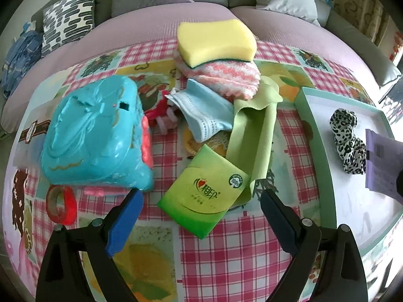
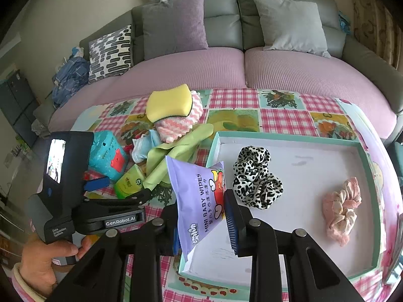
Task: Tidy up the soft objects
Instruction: 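Grasp the green tissue pack with the left tool while the right tool holds the pouch, then carry pouch and tissue pack into the tray and open both tools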
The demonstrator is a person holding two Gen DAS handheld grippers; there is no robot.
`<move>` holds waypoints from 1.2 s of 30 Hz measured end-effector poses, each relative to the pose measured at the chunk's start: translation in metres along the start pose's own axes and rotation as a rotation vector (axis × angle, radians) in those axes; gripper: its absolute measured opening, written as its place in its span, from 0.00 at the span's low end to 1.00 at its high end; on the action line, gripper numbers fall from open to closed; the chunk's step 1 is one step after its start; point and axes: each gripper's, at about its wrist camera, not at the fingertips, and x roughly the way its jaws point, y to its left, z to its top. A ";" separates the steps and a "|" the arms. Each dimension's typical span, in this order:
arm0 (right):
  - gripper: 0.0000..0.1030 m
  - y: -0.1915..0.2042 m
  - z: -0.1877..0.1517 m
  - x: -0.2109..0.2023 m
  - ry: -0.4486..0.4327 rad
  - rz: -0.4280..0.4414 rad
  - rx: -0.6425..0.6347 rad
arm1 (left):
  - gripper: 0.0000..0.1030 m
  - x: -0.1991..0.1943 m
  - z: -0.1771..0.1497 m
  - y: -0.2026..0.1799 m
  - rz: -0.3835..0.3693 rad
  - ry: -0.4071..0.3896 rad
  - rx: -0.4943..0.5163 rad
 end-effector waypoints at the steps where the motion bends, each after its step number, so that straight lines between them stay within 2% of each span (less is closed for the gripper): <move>1: 0.30 -0.001 0.000 0.000 0.001 -0.001 0.001 | 0.90 0.001 0.000 -0.001 -0.003 0.002 0.006; 2: 0.30 -0.001 0.000 0.000 0.001 -0.001 0.002 | 0.90 0.002 0.000 -0.001 -0.006 0.005 0.012; 4: 0.30 -0.003 0.000 0.000 0.002 -0.003 0.007 | 0.79 0.003 0.000 -0.002 -0.011 0.015 0.024; 13: 0.30 -0.012 -0.001 0.000 0.009 -0.012 0.028 | 0.50 0.005 -0.005 -0.004 0.003 0.052 0.076; 26: 0.30 -0.018 -0.002 0.001 0.017 -0.018 0.043 | 0.48 -0.009 -0.011 -0.005 -0.070 0.039 0.086; 30: 0.30 -0.020 -0.003 0.001 0.018 -0.021 0.049 | 0.48 -0.016 -0.018 -0.004 -0.068 0.036 0.074; 33: 0.30 -0.023 -0.004 0.000 0.018 -0.022 0.054 | 0.48 -0.021 -0.019 0.000 -0.071 0.021 0.051; 36: 0.30 -0.025 -0.004 0.001 0.023 -0.024 0.060 | 0.48 -0.022 -0.018 0.005 -0.122 0.016 0.001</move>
